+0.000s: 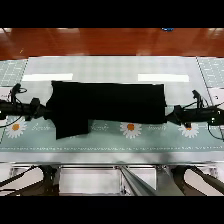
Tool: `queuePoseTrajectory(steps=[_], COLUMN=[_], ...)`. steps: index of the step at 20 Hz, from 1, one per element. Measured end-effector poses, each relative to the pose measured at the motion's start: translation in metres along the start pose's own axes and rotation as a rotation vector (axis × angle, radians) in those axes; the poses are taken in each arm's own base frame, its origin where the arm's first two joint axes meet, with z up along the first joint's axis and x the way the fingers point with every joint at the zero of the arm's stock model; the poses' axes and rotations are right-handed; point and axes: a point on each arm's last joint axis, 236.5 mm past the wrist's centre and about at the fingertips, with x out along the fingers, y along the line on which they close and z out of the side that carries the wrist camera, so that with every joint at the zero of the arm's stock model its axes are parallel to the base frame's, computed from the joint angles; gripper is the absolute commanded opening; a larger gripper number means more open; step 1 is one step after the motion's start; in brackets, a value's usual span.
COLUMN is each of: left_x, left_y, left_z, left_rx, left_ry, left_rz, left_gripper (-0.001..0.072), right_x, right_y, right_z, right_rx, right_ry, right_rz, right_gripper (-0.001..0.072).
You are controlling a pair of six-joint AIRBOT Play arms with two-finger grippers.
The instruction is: Fold the shirts.
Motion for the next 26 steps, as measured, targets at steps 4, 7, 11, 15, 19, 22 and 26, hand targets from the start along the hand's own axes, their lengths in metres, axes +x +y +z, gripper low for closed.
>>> queuePoseTrajectory(steps=[4, 7, 11, 15, 19, 22, 26], left_x=[0.015, 0.033, 0.054, 0.069, 0.084, 0.09, 0.092], left_y=[-0.016, -0.026, -0.036, -0.043, -0.047, -0.048, -0.049], left_z=[0.039, 0.071, 0.117, 0.156, 0.174, 0.179, 0.183], left_rx=[0.059, 0.076, 0.066, 0.063, 0.076, 0.077, 0.08], left_ry=[-0.008, 0.004, 0.006, -0.012, -0.015, -0.015, -0.022], left_rz=[-0.007, -0.011, -0.016, -0.021, -0.022, -0.021, -0.022], left_gripper=[0.0018, 0.0018, 0.0018, 0.0018, 0.0018, 0.0018, 0.0507], right_x=[-0.001, 0.001, 0.006, 0.012, 0.027, 0.043, 0.049], right_y=[0.016, 0.021, 0.024, 0.022, 0.019, 0.02, 0.025], right_z=[0.044, 0.079, 0.119, 0.147, 0.162, 0.166, 0.17], right_rx=[-0.016, -0.018, -0.014, -0.011, -0.008, -0.016, -0.003], right_ry=[-0.039, -0.062, -0.091, -0.112, -0.128, -0.13, -0.144], right_rz=[0.057, 0.084, 0.112, 0.126, 0.12, 0.106, 0.118], right_gripper=[0.0023, 0.0023, 0.0023, 0.0023, 0.0024, 0.0026, 0.0413])
